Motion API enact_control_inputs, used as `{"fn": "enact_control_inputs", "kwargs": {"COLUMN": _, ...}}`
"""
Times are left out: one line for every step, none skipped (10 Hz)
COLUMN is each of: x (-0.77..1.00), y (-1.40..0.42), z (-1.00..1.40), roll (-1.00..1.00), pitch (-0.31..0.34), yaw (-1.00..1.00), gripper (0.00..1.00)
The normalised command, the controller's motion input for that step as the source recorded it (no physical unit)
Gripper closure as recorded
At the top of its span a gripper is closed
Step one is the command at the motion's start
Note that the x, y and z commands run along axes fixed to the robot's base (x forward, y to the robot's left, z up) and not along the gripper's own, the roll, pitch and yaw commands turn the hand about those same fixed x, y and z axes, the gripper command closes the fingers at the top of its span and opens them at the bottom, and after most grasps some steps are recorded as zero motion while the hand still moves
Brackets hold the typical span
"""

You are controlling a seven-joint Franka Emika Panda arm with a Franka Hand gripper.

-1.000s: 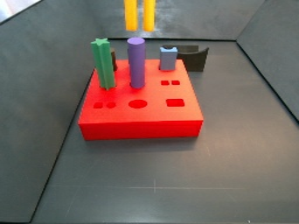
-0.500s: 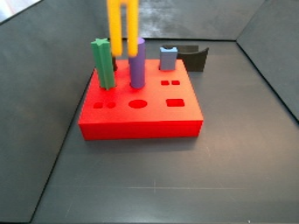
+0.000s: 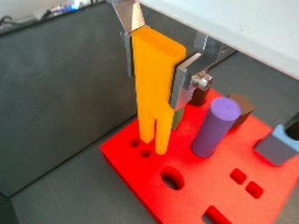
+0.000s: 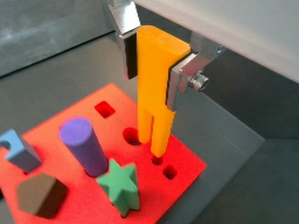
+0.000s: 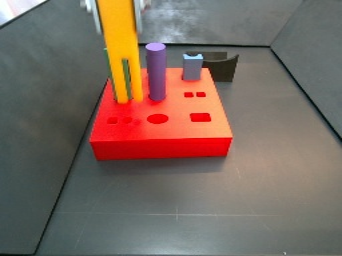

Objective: Pick up the square-circle object. Move up. Rotate the square-circle object. Move to above the board. Insert the square-circle object.
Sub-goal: Insert the square-circle object.

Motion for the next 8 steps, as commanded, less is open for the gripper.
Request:
{"fn": "enact_control_inputs", "kwargs": {"x": -0.17, "y": 0.0, "z": -0.5, "roll": 0.0, "pitch": -0.07, "yaw": 0.17, "gripper": 1.0}}
{"fn": "enact_control_inputs", "kwargs": {"x": -0.05, "y": 0.0, "z": -0.35, "roll": 0.0, "pitch": -0.059, "yaw": 0.15, "gripper": 1.0}}
{"fn": "enact_control_inputs", "kwargs": {"x": 0.0, "y": 0.0, "z": -0.31, "roll": 0.0, "pitch": -0.059, "yaw": 0.08, "gripper": 1.0}}
{"fn": "enact_control_inputs", "kwargs": {"x": 0.0, "y": -0.02, "z": -0.31, "roll": 0.0, "pitch": -0.046, "yaw": 0.04, "gripper": 1.0}}
{"fn": "enact_control_inputs", "kwargs": {"x": -0.05, "y": 0.0, "z": -0.26, "roll": 0.0, "pitch": -0.034, "yaw": 0.04, "gripper": 1.0}}
{"fn": "enact_control_inputs", "kwargs": {"x": -0.15, "y": 0.0, "z": -0.21, "roll": 0.0, "pitch": -0.019, "yaw": 0.04, "gripper": 1.0}}
{"fn": "enact_control_inputs", "kwargs": {"x": -0.24, "y": 0.0, "z": -0.18, "roll": 0.0, "pitch": -0.019, "yaw": 0.03, "gripper": 1.0}}
{"fn": "enact_control_inputs", "kwargs": {"x": -0.3, "y": 0.0, "z": -0.17, "roll": 0.0, "pitch": -0.007, "yaw": 0.0, "gripper": 1.0}}
